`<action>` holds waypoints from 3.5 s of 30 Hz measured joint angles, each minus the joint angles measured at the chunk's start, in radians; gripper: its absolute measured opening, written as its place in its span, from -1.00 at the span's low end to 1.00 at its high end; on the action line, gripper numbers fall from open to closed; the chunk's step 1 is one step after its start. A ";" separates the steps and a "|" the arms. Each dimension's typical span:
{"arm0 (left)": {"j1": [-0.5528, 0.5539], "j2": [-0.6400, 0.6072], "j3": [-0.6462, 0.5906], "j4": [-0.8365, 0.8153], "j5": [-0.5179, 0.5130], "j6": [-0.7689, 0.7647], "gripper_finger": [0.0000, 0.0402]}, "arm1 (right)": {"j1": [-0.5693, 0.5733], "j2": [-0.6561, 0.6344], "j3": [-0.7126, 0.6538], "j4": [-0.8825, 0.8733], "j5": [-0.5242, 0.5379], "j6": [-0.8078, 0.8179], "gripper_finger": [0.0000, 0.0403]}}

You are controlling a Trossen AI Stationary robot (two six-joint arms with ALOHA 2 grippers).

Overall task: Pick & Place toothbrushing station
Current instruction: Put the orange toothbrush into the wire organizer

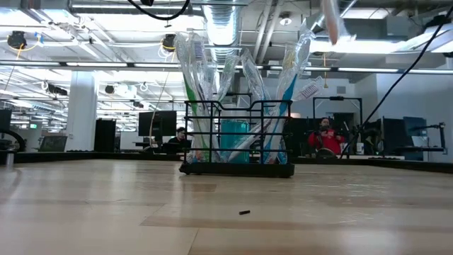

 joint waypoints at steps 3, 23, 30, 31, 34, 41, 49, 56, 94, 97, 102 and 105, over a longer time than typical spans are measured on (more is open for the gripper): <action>0.000 0.000 0.000 0.004 0.000 0.000 -0.85 | 0.000 0.000 0.038 0.009 0.000 -0.048 -1.00; 0.000 0.000 0.000 0.014 0.000 0.001 -0.85 | -0.062 0.131 0.076 -0.348 -0.083 0.100 -1.00; 0.000 0.000 0.000 0.014 0.000 0.002 -0.85 | -0.044 0.298 0.076 -0.406 -0.229 0.119 -1.00; 0.000 0.000 0.000 0.014 0.000 0.002 -0.85 | -0.045 0.318 0.076 -0.406 -0.243 0.119 -1.00; 0.000 0.000 0.000 0.014 0.000 0.001 -0.85 | -0.043 0.374 0.076 -0.397 -0.255 0.128 -1.00; 0.000 0.000 0.000 0.015 0.000 0.001 -0.85 | -0.037 0.468 0.076 -0.397 -0.260 0.131 -1.00; 0.000 0.000 0.000 0.015 0.000 0.001 -0.85 | -0.037 0.454 -0.025 -0.303 -0.267 0.137 -1.00; 0.000 0.000 0.000 0.015 0.001 0.001 -0.85 | -0.082 0.437 -0.119 -0.144 -0.318 0.107 -1.00; 0.000 0.000 -0.002 0.017 0.000 0.001 -0.85 | -0.136 0.573 -0.245 0.100 -0.396 0.033 -0.51; 0.000 0.000 -0.002 0.019 0.001 0.001 -0.85 | -0.136 0.590 -0.246 0.127 -0.394 0.029 -0.49; 0.000 0.000 -0.002 0.020 0.000 0.001 -0.85 | -0.129 0.585 -0.245 0.154 -0.391 0.020 -0.48; 0.000 0.000 -0.002 0.020 0.001 0.001 -0.85 | -0.129 0.588 -0.245 0.151 -0.389 -0.001 -0.48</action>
